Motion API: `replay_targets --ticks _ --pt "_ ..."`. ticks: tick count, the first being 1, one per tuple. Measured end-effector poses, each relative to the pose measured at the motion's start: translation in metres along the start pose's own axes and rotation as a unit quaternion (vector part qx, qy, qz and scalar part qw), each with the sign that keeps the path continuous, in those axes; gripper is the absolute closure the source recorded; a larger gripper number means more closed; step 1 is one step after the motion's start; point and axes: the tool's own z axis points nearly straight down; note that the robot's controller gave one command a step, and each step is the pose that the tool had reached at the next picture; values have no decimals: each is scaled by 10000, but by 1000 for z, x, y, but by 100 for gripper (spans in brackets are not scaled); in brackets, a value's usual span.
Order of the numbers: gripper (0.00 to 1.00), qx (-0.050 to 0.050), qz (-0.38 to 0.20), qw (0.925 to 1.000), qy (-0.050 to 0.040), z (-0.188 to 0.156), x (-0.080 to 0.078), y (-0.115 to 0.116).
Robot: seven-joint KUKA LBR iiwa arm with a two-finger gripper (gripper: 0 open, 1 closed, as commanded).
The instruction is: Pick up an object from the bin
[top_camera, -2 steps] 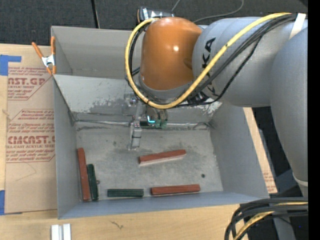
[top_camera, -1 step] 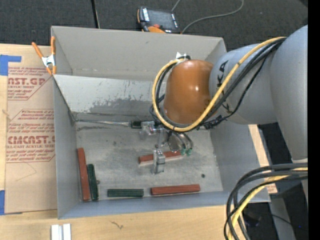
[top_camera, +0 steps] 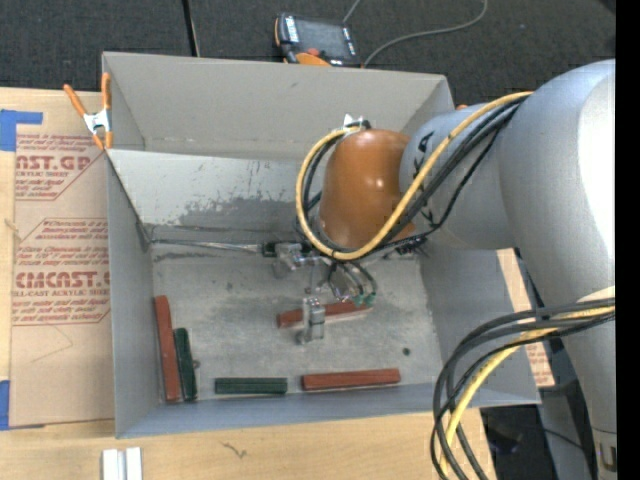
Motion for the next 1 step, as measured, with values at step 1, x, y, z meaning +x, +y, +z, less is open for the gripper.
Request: replay_targets --ticks 1 --pt "100 -5 -1 10000 -21 -4 -1 1"
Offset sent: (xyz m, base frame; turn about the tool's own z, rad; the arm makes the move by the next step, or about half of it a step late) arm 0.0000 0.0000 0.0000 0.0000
